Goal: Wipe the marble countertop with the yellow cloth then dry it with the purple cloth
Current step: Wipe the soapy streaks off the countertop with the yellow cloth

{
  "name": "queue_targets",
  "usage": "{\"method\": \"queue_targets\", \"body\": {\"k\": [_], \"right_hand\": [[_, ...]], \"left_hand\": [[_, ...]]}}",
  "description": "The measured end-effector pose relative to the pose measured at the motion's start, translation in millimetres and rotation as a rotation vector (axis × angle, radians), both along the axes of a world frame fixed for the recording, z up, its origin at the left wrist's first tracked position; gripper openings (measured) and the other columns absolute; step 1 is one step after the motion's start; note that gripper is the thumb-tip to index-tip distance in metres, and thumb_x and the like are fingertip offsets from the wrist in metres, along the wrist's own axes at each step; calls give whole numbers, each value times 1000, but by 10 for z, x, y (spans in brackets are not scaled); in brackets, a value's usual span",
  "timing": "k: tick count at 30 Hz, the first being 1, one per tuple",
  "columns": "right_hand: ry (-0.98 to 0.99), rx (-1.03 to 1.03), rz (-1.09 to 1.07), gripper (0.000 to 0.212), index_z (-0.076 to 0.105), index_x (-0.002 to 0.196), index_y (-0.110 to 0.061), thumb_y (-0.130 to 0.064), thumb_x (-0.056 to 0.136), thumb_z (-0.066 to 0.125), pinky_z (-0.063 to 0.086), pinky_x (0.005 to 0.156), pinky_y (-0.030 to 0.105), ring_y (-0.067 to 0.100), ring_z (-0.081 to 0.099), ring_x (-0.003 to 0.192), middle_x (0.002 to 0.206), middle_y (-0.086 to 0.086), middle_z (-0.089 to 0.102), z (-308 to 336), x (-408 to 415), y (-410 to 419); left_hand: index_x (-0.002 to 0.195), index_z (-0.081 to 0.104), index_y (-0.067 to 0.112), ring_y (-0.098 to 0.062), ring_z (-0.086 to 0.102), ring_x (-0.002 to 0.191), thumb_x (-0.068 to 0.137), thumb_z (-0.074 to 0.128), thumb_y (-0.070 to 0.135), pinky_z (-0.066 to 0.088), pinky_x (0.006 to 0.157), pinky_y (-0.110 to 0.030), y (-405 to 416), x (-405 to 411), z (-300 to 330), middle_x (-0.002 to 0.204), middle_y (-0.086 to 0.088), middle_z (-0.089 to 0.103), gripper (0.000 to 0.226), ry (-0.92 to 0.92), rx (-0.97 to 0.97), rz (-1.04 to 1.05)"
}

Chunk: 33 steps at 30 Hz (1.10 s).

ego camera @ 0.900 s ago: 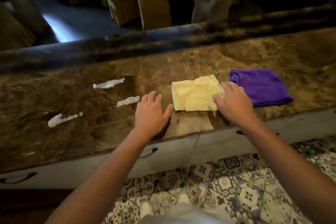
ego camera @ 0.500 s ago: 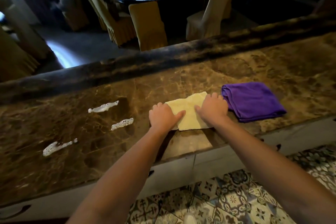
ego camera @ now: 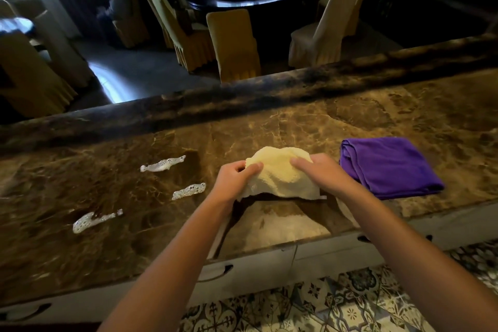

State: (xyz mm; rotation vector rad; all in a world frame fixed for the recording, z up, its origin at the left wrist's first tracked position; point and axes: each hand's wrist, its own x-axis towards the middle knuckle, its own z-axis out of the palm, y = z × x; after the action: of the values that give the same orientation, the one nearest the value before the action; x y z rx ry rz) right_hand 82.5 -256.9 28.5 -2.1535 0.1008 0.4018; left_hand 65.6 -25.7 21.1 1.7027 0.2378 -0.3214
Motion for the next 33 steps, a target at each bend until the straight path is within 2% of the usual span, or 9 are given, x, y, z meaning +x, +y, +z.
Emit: {"method": "queue_targets", "body": {"k": [3, 5, 8, 12, 16, 20, 24, 29, 33], "right_hand": [[-124, 106, 85, 52, 74, 108, -15, -61, 95, 52, 56, 82, 46, 26, 69, 93, 101, 8, 73, 280, -150, 103], [-241, 146, 131, 63, 74, 92, -12, -70, 90, 51, 51, 65, 41, 30, 67, 78, 87, 15, 71, 458, -227, 220], [-378, 219, 178, 49, 69, 79, -18, -63, 92, 55, 43, 52, 21, 12, 60, 58, 70, 4, 64, 716, -358, 529], [-268, 457, 212, 32, 72, 106, -24, -45, 95, 51, 57, 66, 21, 11, 73, 84, 95, -9, 76, 783, -536, 1034], [-32, 768, 28, 29, 81, 98, -33, -49, 85, 61, 58, 75, 28, 12, 76, 93, 100, -7, 80, 651, -594, 1548], [167, 998, -49, 74, 78, 111, -22, -64, 51, 91, 59, 90, 49, 31, 73, 106, 117, 16, 76, 400, -621, 2042], [307, 926, 51, 80, 76, 116, -18, -63, 52, 93, 55, 96, 51, 34, 70, 110, 121, 19, 73, 203, -701, 2555], [261, 739, 40, 58, 78, 109, -20, -59, 66, 86, 60, 85, 45, 33, 75, 102, 111, 15, 78, 256, -726, 2969], [91, 612, -79, 32, 79, 98, -13, -40, 81, 81, 59, 65, 27, 23, 78, 86, 93, 8, 81, 335, -663, 3176]], "left_hand": [[108, 76, 12, -30, 72, 108, 92, 71, 25, 55, 97, -46, 173, -178, 191, 112, -12, 78, 21, 47, -277, 50], [122, 69, 6, -31, 71, 114, 86, 75, 24, 56, 100, -45, 291, -293, 309, 123, -17, 74, 41, 94, -504, 49], [131, 64, 3, -36, 67, 120, 71, 90, 28, 54, 103, -50, 479, -477, 416, 130, -21, 69, 70, 125, -732, 1], [128, 67, 3, -32, 70, 112, 61, 95, 41, 57, 98, -46, 790, -655, 460, 124, -21, 71, 83, 112, -713, 8], [127, 67, 5, -33, 72, 110, 72, 83, 48, 60, 87, -42, 1283, -707, 548, 124, -21, 72, 72, 22, -577, 140], [123, 70, 6, -39, 71, 112, 69, 85, 57, 59, 88, -48, 1792, -791, 524, 121, -22, 73, 76, -8, -483, 143], [111, 76, 5, -44, 69, 105, 67, 87, 57, 51, 95, -63, 2193, -820, 477, 114, -29, 72, 69, -32, -500, 150], [109, 77, 15, -41, 71, 103, 78, 78, 57, 48, 96, -73, 2678, -830, 476, 110, -24, 75, 53, -64, -379, 122], [110, 78, 28, -29, 75, 103, 90, 70, 49, 57, 91, -61, 2918, -769, 450, 109, -7, 79, 31, -113, -228, 135]]}}
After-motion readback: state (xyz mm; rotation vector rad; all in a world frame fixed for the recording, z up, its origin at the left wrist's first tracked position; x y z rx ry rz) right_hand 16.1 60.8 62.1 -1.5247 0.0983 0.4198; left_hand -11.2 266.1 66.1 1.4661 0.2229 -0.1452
